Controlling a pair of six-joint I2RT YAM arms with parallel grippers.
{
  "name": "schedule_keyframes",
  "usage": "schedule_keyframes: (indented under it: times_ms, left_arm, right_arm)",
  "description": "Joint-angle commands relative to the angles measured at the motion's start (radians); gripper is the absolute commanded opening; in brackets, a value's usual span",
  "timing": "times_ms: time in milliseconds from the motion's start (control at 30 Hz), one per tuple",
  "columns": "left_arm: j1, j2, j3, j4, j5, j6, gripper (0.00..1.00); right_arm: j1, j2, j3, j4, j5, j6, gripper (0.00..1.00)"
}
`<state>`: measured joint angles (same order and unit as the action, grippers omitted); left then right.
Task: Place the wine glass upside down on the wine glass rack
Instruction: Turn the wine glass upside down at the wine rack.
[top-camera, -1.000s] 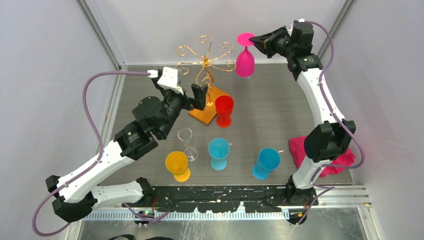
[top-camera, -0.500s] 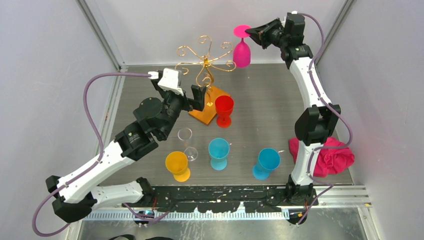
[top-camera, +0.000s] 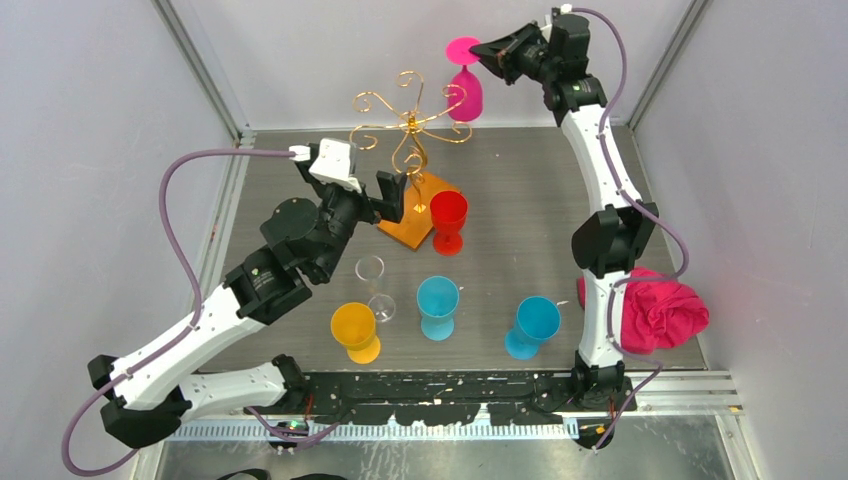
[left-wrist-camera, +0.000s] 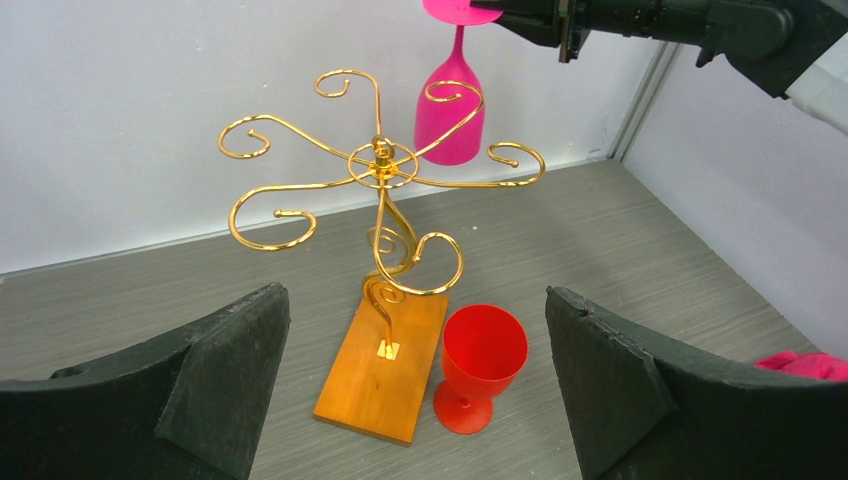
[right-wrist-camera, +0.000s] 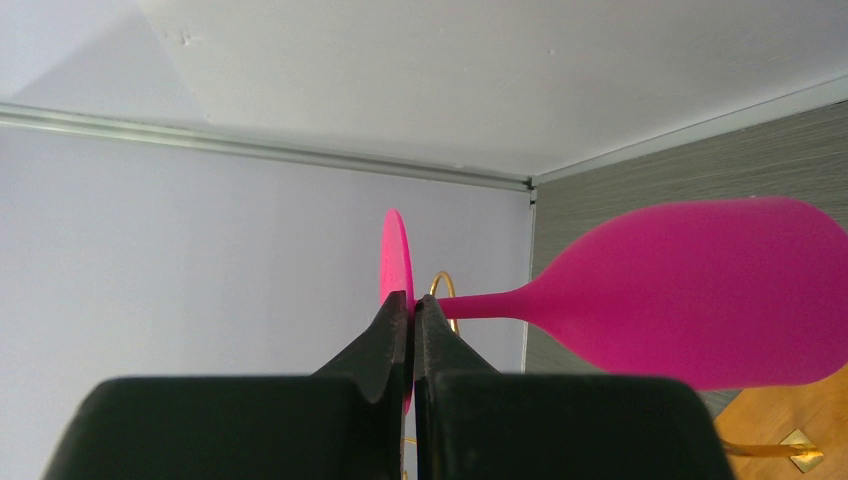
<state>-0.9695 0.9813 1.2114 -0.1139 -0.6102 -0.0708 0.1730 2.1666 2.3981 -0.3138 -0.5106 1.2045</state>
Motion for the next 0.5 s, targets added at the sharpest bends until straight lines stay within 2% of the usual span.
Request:
schedule_keyframes:
  times_ms: [0, 467]
  left_arm:
    - [-0.006, -0.035, -0.002, 0.014, -0.026, 0.006, 1.0]
    - [-0.005, -0.043, -0.01, 0.011, -0.016, -0.001, 1.0]
  right_arm:
    - [0.035, 0.028, 0.096, -0.022, -0.011, -0.023, 0.01]
    - [0.091, 0.03, 0.085, -0.045, 0.007, -0.058, 0.01]
